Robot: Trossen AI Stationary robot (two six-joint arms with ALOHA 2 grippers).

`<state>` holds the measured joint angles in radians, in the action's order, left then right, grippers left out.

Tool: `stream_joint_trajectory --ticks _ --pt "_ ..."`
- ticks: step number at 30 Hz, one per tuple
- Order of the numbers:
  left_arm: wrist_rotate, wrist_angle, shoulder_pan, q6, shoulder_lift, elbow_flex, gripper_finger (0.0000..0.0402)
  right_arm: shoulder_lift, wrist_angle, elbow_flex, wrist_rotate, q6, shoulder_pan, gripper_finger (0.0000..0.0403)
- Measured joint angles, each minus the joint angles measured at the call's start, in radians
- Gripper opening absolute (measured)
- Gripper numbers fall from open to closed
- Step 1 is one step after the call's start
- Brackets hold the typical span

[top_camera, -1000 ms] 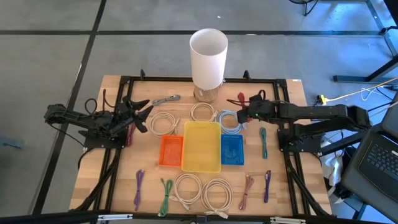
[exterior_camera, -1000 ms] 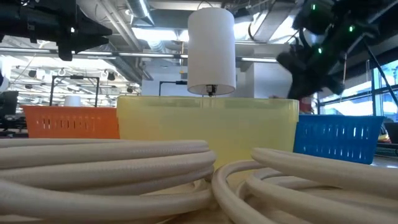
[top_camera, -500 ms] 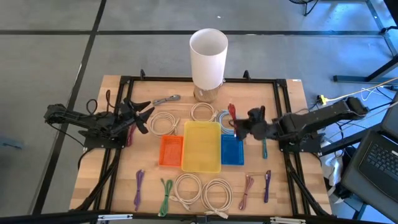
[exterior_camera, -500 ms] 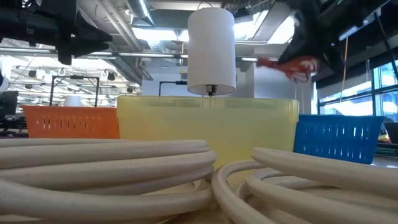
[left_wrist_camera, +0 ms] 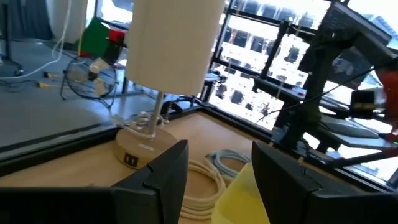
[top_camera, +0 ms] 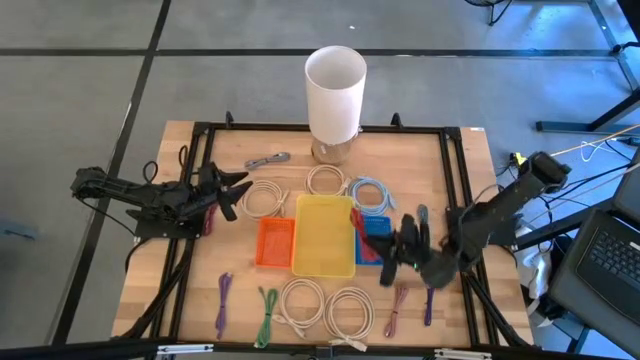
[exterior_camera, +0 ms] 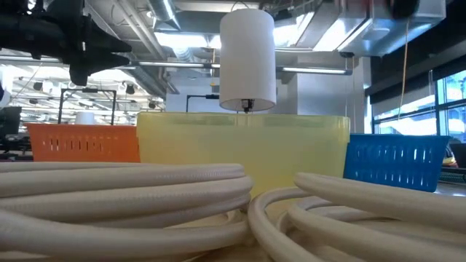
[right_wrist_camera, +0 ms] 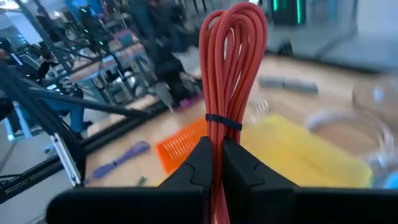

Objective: Pick & Place USB Port
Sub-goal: Put the small red charger cable into the blue bin

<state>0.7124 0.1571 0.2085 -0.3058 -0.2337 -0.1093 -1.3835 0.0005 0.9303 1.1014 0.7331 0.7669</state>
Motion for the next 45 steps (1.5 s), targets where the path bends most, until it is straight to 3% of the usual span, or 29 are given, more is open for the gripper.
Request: stream_joint_trajectory --ticks 5,7,9,14,20,28,45 --pt "-0.008 -0.005 0.0 0.002 0.0 0.0 0.0171 -0.163 -0.151 0.243 0.151 -0.075 0.054 0.0014" --pt "-0.008 -0.007 0.0 0.002 0.0 0.0 0.0171 -0.213 -0.264 0.313 0.159 -0.001 0.043 0.0014" --pt "-0.008 -0.015 0.0 0.003 0.0 0.0 0.0171 -0.247 -0.424 0.36 0.151 0.176 0.018 0.0014" --pt "-0.01 -0.044 0.0 0.005 0.0 0.0 0.0171 -0.281 -0.816 0.388 -0.047 0.746 -0.065 0.0014" --pt "-0.011 -0.055 0.0 0.005 0.0 0.0 0.0171 -0.338 -1.038 0.388 -0.266 1.025 -0.147 0.0014" --pt "-0.013 -0.057 0.0 0.005 0.0 0.0 0.0171 -0.379 -1.117 0.388 -0.39 1.119 -0.213 0.0014" --pt "-0.036 -0.057 0.0 0.005 0.0 0.0 0.0171 -0.464 -1.102 0.388 -0.443 1.091 -0.29 0.0012"
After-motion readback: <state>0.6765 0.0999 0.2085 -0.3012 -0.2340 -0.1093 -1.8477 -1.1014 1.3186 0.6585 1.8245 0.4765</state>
